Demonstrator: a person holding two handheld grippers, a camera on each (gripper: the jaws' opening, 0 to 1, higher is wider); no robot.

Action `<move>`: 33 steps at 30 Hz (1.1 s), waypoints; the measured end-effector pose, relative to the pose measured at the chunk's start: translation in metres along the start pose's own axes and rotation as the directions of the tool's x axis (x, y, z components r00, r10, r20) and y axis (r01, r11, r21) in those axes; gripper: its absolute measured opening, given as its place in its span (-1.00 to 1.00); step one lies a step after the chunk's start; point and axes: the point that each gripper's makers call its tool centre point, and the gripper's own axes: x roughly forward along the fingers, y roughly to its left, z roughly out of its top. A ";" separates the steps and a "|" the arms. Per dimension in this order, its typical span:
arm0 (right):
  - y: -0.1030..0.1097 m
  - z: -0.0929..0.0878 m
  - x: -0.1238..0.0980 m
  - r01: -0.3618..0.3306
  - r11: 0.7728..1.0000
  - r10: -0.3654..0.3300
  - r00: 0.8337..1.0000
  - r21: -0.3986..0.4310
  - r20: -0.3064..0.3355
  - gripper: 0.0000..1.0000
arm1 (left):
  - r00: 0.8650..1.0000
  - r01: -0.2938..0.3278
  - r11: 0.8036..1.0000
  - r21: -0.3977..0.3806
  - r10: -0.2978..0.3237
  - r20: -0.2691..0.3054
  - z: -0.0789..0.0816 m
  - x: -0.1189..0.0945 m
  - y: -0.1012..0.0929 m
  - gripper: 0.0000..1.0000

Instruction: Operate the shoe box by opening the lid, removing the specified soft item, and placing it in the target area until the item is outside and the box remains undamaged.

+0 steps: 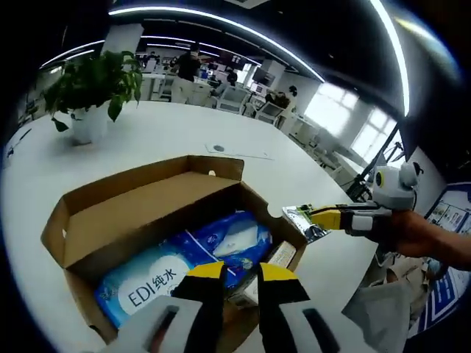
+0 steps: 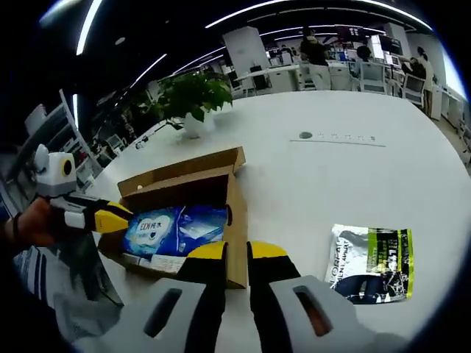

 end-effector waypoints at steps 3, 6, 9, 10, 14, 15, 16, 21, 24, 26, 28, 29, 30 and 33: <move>0.017 -0.001 0.006 -0.022 1.000 0.022 1.000 -0.016 -0.009 -0.81 | 1.000 -0.005 1.000 -0.007 0.005 0.009 -0.005 -0.008 0.008 -0.68; 0.029 -0.003 0.011 -0.043 0.999 0.043 0.999 -0.030 -0.021 -0.80 | 1.000 -0.014 1.000 -0.020 0.014 0.028 -0.010 -0.018 0.014 -0.68; 0.038 -0.004 0.016 -0.072 0.996 0.070 0.997 -0.049 -0.038 -0.79 | 0.998 -0.029 0.999 -0.043 0.031 0.046 -0.014 -0.026 0.020 -0.67; 0.040 -0.004 0.017 -0.080 0.995 0.078 0.996 -0.055 -0.044 -0.79 | 0.998 -0.036 0.998 -0.052 0.039 0.051 -0.015 -0.028 0.022 -0.67; 0.046 -0.001 0.018 -0.103 0.993 0.099 0.994 -0.066 -0.051 -0.78 | 0.996 -0.058 0.996 -0.069 0.063 0.068 -0.019 -0.038 0.026 -0.67; 0.047 -0.001 0.017 -0.109 0.991 0.105 0.993 -0.072 -0.053 -0.78 | 0.995 -0.063 0.995 -0.071 0.069 0.076 -0.019 -0.040 0.027 -0.67; 0.048 -0.001 0.017 -0.112 0.991 0.108 0.993 -0.074 -0.054 -0.78 | 0.994 -0.067 0.995 -0.073 0.073 0.082 -0.019 -0.042 0.028 -0.67; 0.053 -0.004 0.017 -0.134 0.987 0.127 0.989 -0.091 -0.074 -0.78 | 0.989 -0.085 0.992 -0.094 0.096 0.109 -0.020 -0.050 0.030 -0.67; 0.055 -0.006 0.018 -0.139 0.986 0.132 0.988 -0.088 -0.079 -0.78 | 0.989 -0.091 0.991 -0.098 0.102 0.111 -0.022 -0.051 0.031 -0.67; 0.057 -0.007 0.017 -0.144 0.985 0.137 0.987 -0.090 -0.081 -0.78 | 0.988 -0.094 0.991 -0.100 0.105 0.115 -0.023 -0.052 0.032 -0.67; 0.058 -0.008 0.017 -0.145 0.986 0.137 0.987 -0.089 -0.082 -0.78 | 0.987 -0.094 0.990 -0.102 0.106 0.117 -0.023 -0.053 0.033 -0.67; 0.058 -0.008 0.017 -0.145 0.986 0.138 0.987 -0.088 -0.083 -0.78 | 0.987 -0.095 0.990 -0.101 0.106 0.117 -0.023 -0.052 0.033 -0.67; 0.058 -0.009 0.018 -0.146 0.985 0.139 0.987 -0.087 -0.084 -0.78 | 0.987 -0.096 0.990 -0.100 0.108 0.118 -0.024 -0.053 0.033 -0.67; 0.058 -0.011 0.017 -0.145 0.986 0.138 0.987 -0.084 -0.087 -0.78 | 0.987 -0.094 0.990 -0.101 0.106 0.120 -0.024 -0.052 0.033 -0.67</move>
